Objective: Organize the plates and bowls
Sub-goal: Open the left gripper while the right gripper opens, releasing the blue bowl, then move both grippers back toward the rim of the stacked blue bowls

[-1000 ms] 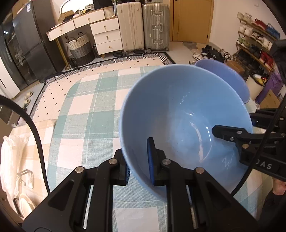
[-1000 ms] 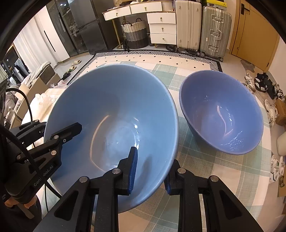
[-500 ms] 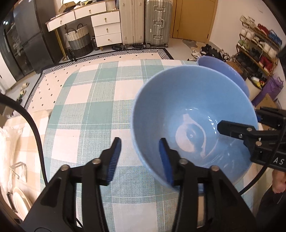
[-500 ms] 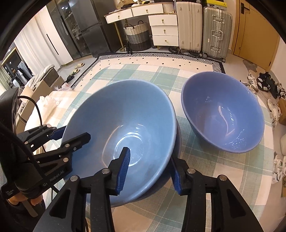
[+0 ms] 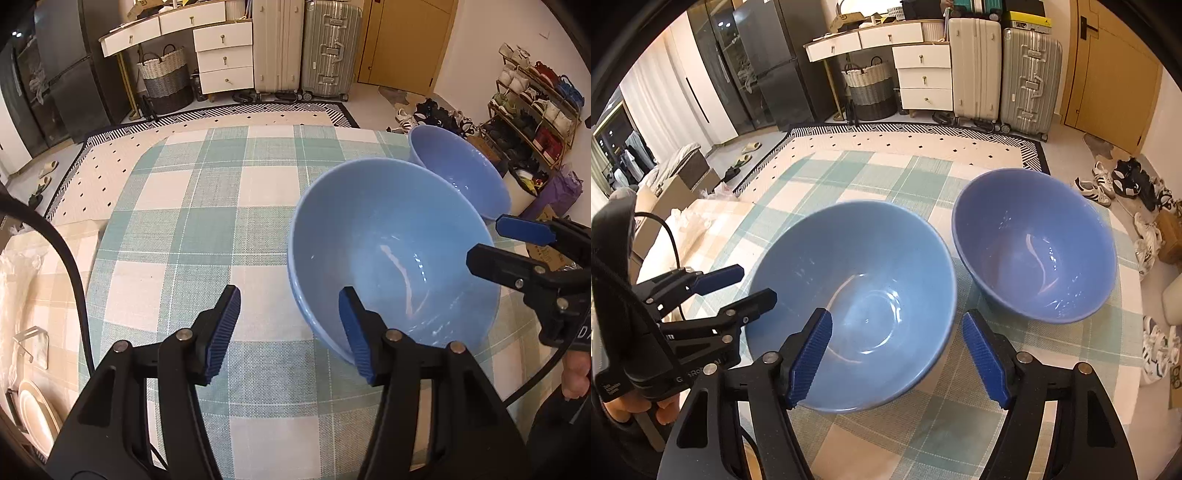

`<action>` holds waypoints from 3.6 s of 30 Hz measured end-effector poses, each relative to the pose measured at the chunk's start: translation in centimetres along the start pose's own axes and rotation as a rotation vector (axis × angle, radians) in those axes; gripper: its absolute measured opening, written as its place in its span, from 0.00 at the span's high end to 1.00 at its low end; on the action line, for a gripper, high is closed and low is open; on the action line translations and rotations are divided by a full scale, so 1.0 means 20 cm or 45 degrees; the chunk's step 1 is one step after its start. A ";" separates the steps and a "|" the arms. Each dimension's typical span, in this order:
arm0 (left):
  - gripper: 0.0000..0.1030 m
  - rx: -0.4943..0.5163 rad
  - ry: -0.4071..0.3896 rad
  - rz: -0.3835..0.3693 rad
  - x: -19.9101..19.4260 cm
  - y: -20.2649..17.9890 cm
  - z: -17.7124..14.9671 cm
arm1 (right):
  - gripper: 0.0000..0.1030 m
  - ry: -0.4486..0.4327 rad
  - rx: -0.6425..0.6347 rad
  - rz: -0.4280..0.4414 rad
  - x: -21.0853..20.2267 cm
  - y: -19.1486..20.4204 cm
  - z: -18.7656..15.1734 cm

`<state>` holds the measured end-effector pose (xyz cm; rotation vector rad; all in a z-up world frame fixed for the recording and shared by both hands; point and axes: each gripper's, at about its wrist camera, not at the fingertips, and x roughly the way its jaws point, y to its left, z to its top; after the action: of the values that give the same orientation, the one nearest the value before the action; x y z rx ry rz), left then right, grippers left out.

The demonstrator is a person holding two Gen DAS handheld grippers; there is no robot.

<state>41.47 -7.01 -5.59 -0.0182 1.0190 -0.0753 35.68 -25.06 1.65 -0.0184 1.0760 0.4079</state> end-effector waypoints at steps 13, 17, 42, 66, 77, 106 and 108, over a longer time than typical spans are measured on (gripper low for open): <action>0.22 0.034 -0.069 -0.060 -0.13 -0.07 0.03 | 0.09 -0.061 0.030 0.028 -0.13 -0.07 -0.03; 0.16 0.044 -0.100 -0.069 -0.19 -0.09 0.04 | 0.08 -0.099 0.047 0.051 -0.19 -0.08 -0.04; 0.02 0.113 -0.293 0.055 -0.89 -0.26 0.05 | 0.07 -0.332 0.181 0.025 -0.89 -0.37 -0.14; 0.02 0.167 -0.278 -0.003 -0.92 -0.46 0.35 | 0.06 -0.359 0.248 -0.073 -1.02 -0.67 -0.03; 0.02 0.179 -0.262 -0.026 -0.79 -0.56 0.51 | 0.07 -0.379 0.328 -0.084 -0.94 -0.80 0.05; 0.02 0.239 -0.134 -0.105 -0.16 -0.72 0.79 | 0.06 -0.239 0.368 -0.045 -0.47 -0.92 0.11; 0.02 0.242 -0.121 -0.106 -0.11 -0.71 0.79 | 0.06 -0.228 0.370 -0.041 -0.43 -0.93 0.11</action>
<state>53.06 -21.39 5.37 0.1084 0.9123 -0.2450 40.28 -44.48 6.79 0.2538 0.9482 0.2170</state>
